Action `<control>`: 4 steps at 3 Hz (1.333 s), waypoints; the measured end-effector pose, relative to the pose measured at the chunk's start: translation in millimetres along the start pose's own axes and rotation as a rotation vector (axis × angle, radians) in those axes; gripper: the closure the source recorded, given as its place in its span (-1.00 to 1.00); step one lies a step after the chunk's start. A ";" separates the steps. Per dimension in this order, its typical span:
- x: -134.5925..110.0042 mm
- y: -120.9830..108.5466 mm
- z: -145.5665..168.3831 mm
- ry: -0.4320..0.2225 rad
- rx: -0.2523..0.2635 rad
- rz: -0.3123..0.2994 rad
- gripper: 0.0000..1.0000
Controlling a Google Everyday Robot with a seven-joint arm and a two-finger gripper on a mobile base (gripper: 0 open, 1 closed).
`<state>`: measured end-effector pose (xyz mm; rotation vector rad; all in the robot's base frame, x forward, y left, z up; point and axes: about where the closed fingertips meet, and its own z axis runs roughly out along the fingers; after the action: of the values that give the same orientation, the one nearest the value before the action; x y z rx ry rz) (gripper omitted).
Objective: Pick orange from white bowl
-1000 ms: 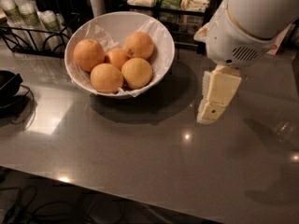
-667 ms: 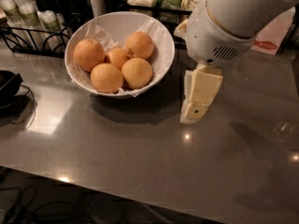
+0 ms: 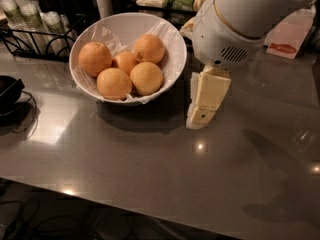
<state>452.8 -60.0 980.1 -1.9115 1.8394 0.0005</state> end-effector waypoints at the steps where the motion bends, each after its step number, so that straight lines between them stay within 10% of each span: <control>1: -29.5 -27.4 18.6 -0.119 0.016 -0.018 -1.00; 4: -94.3 -69.2 44.5 -0.294 0.020 -0.069 -1.00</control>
Offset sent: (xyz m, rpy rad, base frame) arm 0.0972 0.1208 0.0195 0.3333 -0.0508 0.1810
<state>523.5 42.2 994.9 -1.8486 1.5728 0.2281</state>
